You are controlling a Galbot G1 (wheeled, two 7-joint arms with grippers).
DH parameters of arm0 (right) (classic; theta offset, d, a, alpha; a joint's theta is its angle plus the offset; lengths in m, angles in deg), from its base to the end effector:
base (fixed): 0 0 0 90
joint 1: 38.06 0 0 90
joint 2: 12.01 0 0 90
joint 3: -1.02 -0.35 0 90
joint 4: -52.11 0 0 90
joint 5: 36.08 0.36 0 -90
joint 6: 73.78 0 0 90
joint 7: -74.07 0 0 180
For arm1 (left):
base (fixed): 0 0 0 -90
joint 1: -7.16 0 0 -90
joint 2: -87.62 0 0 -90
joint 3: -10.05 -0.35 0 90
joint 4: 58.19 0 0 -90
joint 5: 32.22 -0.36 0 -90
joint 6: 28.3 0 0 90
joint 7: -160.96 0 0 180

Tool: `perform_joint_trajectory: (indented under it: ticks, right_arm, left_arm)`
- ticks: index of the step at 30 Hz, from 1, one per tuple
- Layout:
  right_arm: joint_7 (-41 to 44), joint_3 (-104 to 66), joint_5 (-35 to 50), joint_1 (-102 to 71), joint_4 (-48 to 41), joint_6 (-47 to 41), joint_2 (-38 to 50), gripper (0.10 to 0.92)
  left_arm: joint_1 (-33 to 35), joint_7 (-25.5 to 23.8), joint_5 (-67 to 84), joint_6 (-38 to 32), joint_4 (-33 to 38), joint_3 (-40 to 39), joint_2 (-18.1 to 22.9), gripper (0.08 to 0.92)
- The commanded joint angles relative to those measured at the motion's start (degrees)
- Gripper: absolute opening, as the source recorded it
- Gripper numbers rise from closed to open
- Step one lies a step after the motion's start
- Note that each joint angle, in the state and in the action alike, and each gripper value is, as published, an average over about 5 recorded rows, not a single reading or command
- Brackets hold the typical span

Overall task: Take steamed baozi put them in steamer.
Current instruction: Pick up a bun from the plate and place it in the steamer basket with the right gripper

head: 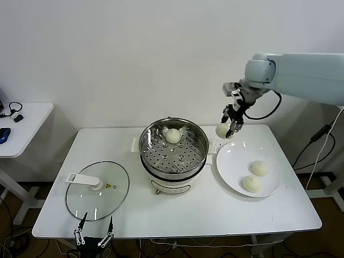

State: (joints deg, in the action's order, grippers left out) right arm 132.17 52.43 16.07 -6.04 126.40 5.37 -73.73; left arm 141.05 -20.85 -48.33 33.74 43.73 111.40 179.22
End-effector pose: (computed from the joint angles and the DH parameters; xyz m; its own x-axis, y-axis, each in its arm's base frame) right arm 0.5646 -0.0216 0.0336 -0.1189 -0.1637 0.9793 -0.9766 -0.1586 -0.1451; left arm 0.0565 0.0616 -0.4394 -0.9945 -0.0120 0.1044 0.0248 0.9387 0.3438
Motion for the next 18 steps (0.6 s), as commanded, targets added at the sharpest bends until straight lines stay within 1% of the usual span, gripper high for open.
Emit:
perform_joint_trajectory:
  ticks: [1,6,11,18]
  right_arm:
    - [-1.6,0.0,7.7,6.4,4.9,-2.4,-7.3,0.581]
    - [-4.0,-4.0,9.4,0.7,0.3,-4.1,-14.3,0.584]
    - [-6.2,-7.8,9.1,-7.1,-5.0,-5.7,-19.2,0.583]
    - [-7.4,-8.8,6.5,-12.3,-6.9,-6.0,-22.3,0.585]
  left_arm:
    - [-0.1,-0.1,-0.1,0.1,0.4,-0.1,-0.1,0.823]
    - [0.0,-0.3,-0.1,0.3,1.0,0.0,-0.3,0.823]
    - [0.1,-0.5,0.0,0.4,1.1,0.1,-0.4,0.823]
    - [0.2,-0.5,0.1,0.3,1.2,0.4,-0.2,0.823]
